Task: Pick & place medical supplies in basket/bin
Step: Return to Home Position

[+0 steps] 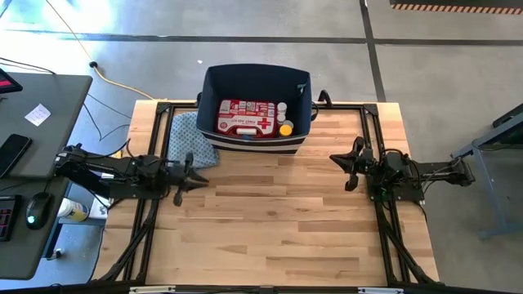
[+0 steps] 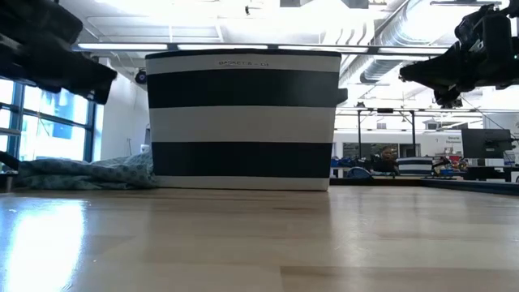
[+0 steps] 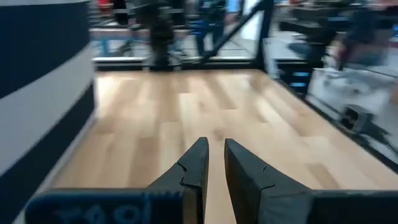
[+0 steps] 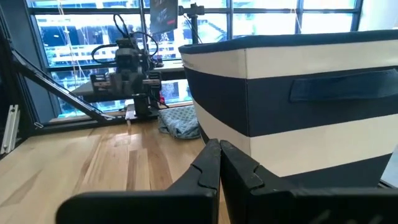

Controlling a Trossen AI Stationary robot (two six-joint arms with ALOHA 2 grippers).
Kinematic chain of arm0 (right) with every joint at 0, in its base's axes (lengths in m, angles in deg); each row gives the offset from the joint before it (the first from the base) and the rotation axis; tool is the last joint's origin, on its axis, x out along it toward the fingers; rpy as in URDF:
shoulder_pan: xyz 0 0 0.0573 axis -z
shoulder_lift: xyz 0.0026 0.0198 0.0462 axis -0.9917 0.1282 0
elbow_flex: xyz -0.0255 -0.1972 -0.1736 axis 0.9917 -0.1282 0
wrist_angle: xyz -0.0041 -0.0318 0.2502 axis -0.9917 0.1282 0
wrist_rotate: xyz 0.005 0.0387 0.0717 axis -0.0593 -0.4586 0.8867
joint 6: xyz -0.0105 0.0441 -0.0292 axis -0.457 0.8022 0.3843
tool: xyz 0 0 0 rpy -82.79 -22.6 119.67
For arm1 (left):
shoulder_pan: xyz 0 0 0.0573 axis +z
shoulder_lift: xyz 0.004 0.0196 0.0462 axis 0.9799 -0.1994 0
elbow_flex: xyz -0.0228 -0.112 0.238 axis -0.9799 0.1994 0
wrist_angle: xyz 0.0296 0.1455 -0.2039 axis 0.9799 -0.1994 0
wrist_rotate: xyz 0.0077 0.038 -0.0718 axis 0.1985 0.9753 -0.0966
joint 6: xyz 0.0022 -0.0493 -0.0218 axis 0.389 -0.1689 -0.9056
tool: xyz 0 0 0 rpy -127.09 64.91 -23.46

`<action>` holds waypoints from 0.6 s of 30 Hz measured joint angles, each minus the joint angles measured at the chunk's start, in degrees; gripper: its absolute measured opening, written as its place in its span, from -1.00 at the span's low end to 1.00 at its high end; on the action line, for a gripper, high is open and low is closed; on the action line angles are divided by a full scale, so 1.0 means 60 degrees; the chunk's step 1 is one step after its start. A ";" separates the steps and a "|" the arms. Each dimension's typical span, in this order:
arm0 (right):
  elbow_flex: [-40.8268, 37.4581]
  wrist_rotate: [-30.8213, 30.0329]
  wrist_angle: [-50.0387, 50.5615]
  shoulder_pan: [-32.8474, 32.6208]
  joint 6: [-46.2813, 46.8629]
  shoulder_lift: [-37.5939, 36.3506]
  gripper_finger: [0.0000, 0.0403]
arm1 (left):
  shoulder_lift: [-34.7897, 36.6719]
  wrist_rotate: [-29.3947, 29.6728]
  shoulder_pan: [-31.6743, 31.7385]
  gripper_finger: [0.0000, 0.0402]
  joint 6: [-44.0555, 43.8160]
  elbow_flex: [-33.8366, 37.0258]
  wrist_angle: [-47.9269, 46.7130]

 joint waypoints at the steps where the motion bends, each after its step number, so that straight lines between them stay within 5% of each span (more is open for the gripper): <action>1: 0.0000 0.0000 -0.0005 0.0000 0.0000 0.0000 -1.00 | 0.0000 -0.0200 -0.0004 -0.56 0.0068 0.0000 0.0034; 18: -0.0004 0.0000 -0.0072 0.0000 -0.0004 0.0000 -1.00 | -0.0015 0.0416 0.0000 -0.56 0.0150 -0.0004 -0.0586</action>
